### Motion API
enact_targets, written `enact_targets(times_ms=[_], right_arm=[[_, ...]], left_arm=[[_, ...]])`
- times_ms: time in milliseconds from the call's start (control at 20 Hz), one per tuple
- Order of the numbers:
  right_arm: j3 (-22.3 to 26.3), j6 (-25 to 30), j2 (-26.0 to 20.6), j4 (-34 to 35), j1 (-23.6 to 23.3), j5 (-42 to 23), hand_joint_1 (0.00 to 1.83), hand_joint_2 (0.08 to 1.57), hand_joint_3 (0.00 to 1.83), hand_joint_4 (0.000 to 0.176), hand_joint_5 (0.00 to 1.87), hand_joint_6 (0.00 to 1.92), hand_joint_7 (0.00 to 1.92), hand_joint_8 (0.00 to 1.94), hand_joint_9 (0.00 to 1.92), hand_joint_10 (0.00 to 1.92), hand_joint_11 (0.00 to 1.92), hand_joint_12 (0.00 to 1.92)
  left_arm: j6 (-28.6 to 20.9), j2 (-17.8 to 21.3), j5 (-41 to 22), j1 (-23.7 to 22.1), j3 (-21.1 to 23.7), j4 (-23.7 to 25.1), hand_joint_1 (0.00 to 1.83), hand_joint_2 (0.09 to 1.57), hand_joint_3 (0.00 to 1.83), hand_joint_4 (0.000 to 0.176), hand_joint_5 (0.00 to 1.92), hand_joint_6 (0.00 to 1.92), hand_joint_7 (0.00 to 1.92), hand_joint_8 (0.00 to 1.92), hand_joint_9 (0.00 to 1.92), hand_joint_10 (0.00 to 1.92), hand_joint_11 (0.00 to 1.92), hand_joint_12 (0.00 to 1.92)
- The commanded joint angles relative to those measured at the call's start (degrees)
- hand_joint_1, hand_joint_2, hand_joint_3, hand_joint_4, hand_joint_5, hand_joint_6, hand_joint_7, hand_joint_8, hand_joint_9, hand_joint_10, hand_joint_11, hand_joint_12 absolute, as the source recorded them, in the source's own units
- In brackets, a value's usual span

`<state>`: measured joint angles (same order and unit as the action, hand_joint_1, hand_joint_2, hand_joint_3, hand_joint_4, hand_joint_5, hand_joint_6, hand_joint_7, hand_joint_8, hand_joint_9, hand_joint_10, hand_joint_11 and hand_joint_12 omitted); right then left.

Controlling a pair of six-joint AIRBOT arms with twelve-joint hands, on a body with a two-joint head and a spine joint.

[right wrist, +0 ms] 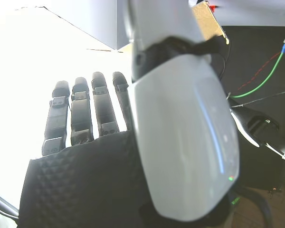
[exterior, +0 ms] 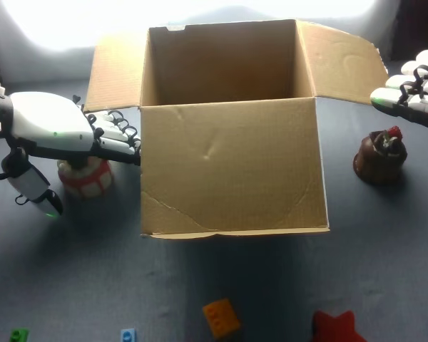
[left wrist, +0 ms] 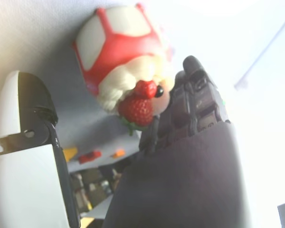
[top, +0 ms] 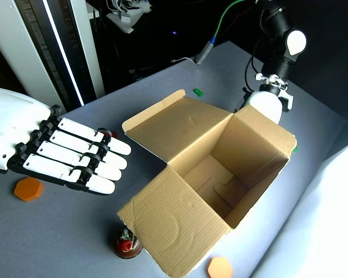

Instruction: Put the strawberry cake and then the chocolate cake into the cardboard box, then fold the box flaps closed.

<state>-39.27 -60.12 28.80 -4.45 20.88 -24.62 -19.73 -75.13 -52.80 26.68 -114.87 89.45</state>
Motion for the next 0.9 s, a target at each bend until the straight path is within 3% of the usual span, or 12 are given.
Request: enact_targets(times_ms=[0,200,350,400,450,500,550,600,650,700,750,850], right_arm=[[0.05,-0.06,-0.65,0.57,-0.55,-6.89,1.07,0.98,0.01,0.005,0.0,0.0,0.0,0.0,0.0,0.0,0.0,0.0],[0.05,-0.06,-0.64,0.57,-0.55,-6.89,1.1,0.96,0.0,0.015,0.0,0.0,0.01,0.0,0.0,0.0,0.0,0.0],[0.05,-0.08,-0.61,0.57,-0.56,-6.89,1.09,0.97,0.0,0.003,0.0,0.0,0.01,0.0,0.0,0.0,0.0,0.0],[0.05,-0.08,-0.61,0.56,-0.55,-6.89,1.07,0.98,0.0,0.009,0.0,0.0,0.01,0.0,0.0,0.0,0.0,0.0],[0.06,-0.08,-0.61,0.56,-0.55,-6.89,1.08,0.98,0.0,0.011,0.0,0.0,0.01,0.0,0.0,0.0,0.0,0.0],[0.06,-0.08,-0.6,0.56,-0.55,-6.89,1.08,0.98,0.0,0.011,0.0,0.0,0.01,0.0,0.0,0.0,0.0,0.0],[0.06,-0.08,-0.6,0.56,-0.54,-6.89,1.08,0.97,0.0,0.008,0.0,0.0,0.01,0.0,0.0,0.0,0.0,0.0],[0.06,-0.08,-0.6,0.56,-0.54,-6.89,1.07,0.97,0.0,0.009,0.0,0.0,0.02,0.01,0.0,0.0,0.0,0.0],[0.06,-0.08,-0.6,0.56,-0.54,-6.89,1.07,0.97,0.0,0.009,0.0,0.0,0.02,0.01,0.0,0.0,0.0,0.0],[0.06,-0.08,-0.6,0.56,-0.54,-6.89,1.07,0.98,0.0,0.013,0.0,0.0,0.03,0.01,0.0,0.0,0.0,0.0],[0.06,-0.08,-0.61,0.56,-0.53,-6.89,1.07,0.98,0.0,0.013,0.0,0.0,0.03,0.01,0.0,0.0,0.0,0.0],[0.06,-0.08,-0.61,0.56,-0.52,-6.89,1.08,0.97,0.0,0.008,0.0,0.0,0.03,0.01,0.0,0.0,0.0,0.0]], left_arm=[[0.25,0.07,-0.95,-0.13,-0.43,-3.56,1.13,0.9,0.0,0.057,0.03,0.0,0.04,0.0,0.07,0.0,0.0,0.55],[0.26,-0.02,-0.91,-0.02,-0.64,-3.56,1.16,0.9,0.0,0.064,0.05,0.0,0.05,0.0,0.08,0.0,0.0,0.6],[1.01,-0.31,-0.96,0.12,-1.08,-3.56,1.13,0.9,0.0,0.066,0.06,0.0,0.07,0.0,0.11,0.01,0.0,0.7],[1.08,-0.42,-0.96,0.17,-1.14,-3.56,1.16,0.89,0.0,0.081,0.09,0.01,0.11,0.01,0.18,0.03,0.0,0.87],[1.08,-0.49,-0.95,0.17,-1.16,-3.56,1.17,0.9,0.0,0.091,0.19,0.03,0.2,0.02,0.32,0.08,0.0,1.2],[1.08,-0.56,-0.95,0.16,-1.16,-3.57,1.17,0.9,0.0,0.091,0.19,0.03,0.2,0.02,0.32,0.08,0.0,1.2],[1.08,-0.58,-0.95,0.17,-1.14,-3.57,1.2,0.9,0.0,0.091,0.3,0.05,0.3,0.04,0.41,0.13,0.0,1.36],[1.08,-0.59,-0.94,0.27,-1.06,-3.71,1.21,0.92,0.0,0.079,0.46,0.02,0.43,0.02,0.37,0.61,0.04,1.55],[1.08,-0.59,-0.93,0.41,-1.0,-3.88,1.21,0.92,0.0,0.079,0.46,0.02,0.43,0.02,0.37,0.61,0.04,1.55],[1.08,-0.59,-0.92,0.45,-0.9,-3.9,1.21,0.98,0.0,0.062,0.55,0.16,0.44,0.18,0.21,1.24,0.14,1.65],[1.08,-0.58,-0.92,0.49,-0.89,-3.91,1.21,0.98,0.0,0.062,0.55,0.16,0.44,0.18,0.21,1.24,0.14,1.65],[1.08,-0.55,-0.93,0.79,-0.89,-4.2,1.25,1.04,0.0,0.068,0.38,0.86,0.15,1.04,0.14,1.54,0.2,1.81]])
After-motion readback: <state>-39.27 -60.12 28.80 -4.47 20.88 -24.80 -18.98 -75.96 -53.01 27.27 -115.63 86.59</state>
